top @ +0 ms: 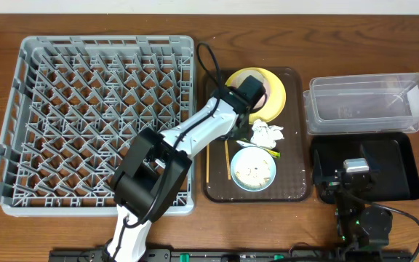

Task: Sort waste into correct bins and load items into the dishwasher rack
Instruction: 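Lower the left gripper and grasp one wooden chopstick, then carry the chopstick into the grey rack and release it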

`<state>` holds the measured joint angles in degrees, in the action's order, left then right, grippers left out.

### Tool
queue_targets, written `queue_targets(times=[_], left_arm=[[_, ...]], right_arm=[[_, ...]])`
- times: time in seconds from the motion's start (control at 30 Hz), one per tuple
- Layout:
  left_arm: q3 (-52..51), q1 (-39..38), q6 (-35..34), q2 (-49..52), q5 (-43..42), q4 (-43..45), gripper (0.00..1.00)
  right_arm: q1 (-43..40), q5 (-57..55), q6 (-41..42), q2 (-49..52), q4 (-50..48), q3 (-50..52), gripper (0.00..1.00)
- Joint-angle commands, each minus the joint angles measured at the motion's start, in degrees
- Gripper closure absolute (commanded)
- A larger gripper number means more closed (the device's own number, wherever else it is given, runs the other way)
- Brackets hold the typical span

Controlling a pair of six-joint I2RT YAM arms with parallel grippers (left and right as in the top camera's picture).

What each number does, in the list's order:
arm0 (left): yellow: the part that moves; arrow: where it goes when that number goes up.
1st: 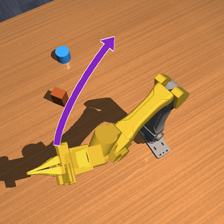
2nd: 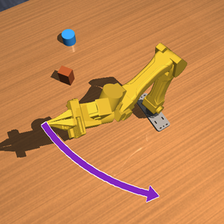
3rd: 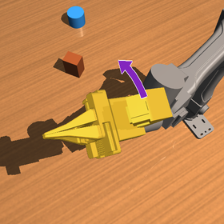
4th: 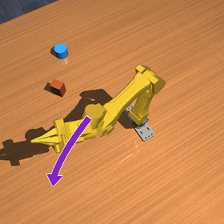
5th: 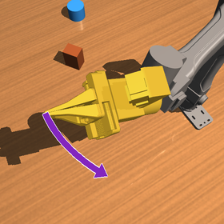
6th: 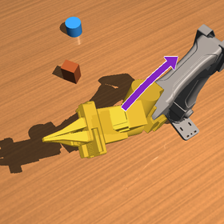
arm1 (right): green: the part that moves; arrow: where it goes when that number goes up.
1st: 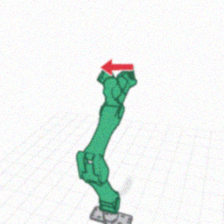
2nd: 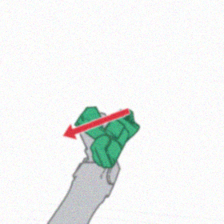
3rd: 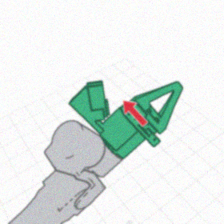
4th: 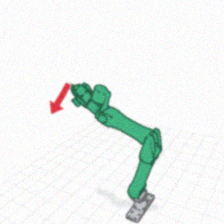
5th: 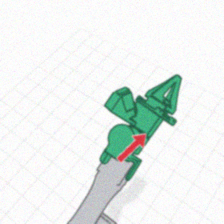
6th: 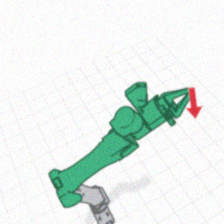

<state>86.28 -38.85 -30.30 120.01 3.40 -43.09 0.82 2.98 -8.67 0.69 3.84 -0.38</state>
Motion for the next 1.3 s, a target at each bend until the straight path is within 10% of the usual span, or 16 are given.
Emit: queue_targets(times=[0.0, 0.57, 1.27], left_arm=[[-2.21, 0.09, -1.75, 1.20, 1.16, 1.31, 0.71], [-4.31, 0.76, -1.66, -1.20, 1.20, 4.59, 0.94], [-3.65, 7.78, 10.82, -33.73, 6.54, -3.37, 0.94]], right_arm=[[-0.44, 0.09, -0.61, -0.31, 0.24, 0.07, 0.01], [-0.44, 0.09, -0.61, -0.31, 0.24, 0.07, 0.01], [-0.44, 0.09, -0.61, -0.31, 0.24, 0.07, 0.01]])
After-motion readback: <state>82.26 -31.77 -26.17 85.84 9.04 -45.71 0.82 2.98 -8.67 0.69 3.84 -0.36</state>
